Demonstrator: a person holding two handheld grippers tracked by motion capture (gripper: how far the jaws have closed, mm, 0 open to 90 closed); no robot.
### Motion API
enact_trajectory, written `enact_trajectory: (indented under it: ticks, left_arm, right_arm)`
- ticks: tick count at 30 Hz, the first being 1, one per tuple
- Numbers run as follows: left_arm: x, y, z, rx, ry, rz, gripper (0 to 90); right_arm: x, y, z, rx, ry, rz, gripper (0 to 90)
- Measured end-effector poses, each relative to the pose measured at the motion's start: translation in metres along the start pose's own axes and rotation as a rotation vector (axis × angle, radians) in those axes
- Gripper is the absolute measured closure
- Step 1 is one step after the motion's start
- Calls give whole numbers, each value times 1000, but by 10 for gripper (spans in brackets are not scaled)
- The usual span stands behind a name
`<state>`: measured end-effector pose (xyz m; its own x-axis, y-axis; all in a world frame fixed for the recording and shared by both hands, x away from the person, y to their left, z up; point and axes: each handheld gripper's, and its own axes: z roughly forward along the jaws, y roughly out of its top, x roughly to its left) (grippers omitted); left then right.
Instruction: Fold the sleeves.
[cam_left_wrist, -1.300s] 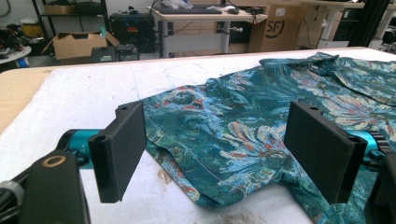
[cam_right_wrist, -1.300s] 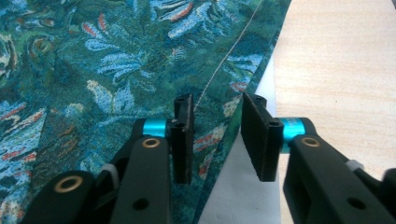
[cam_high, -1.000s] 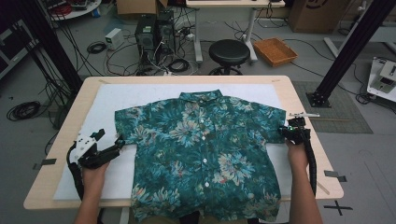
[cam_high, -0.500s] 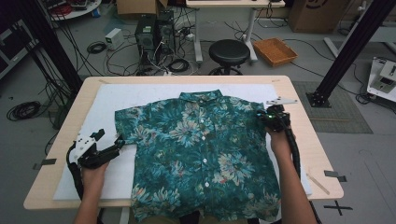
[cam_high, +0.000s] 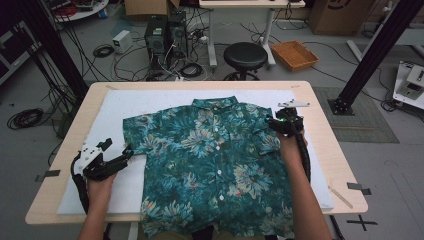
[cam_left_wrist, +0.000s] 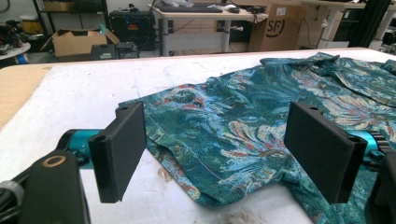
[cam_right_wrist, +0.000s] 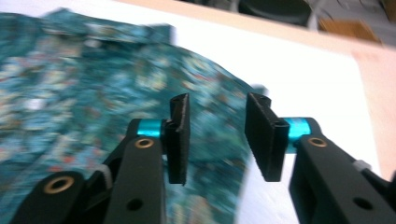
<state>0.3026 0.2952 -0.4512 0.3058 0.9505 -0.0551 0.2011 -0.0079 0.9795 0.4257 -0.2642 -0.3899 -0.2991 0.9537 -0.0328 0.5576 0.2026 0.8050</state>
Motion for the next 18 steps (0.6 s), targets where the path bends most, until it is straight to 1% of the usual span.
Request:
enact_trajectory:
  ticks: [2,4,6,8,10,12,13,14,15,16,18]
  left_arm:
    - [0,0,0,4,2,2,212]
    - [0,0,1,9,0,5,212]
    - [0,0,1,6,1,1,212]
    - [0,0,1,7,2,0,212]
    - [0,0,1,8,0,3,212]
    - [-1,0,1,7,0,4,212]
    - [-1,0,1,7,0,5,212]
    - [-1,0,1,9,1,8,212]
    - [-1,0,1,10,1,9,212]
    - [-1,0,1,12,1,9,212]
    - [-1,0,1,12,0,12,212]
  right_arm:
    - [-8,-6,7,43,10,41,609]
    - [-11,-11,14,72,18,62,610]
    - [-8,-13,22,104,30,52,623]
    - [-3,-15,30,143,37,31,654]
    - [1,-17,39,181,46,23,660]
    - [5,-19,46,209,50,19,703]
    - [7,-20,50,224,50,8,730]
    - [9,-21,52,224,42,1,744]
    - [10,-20,53,212,41,11,767]
    - [11,-20,55,203,47,18,767]
    - [14,-19,59,187,43,2,769]
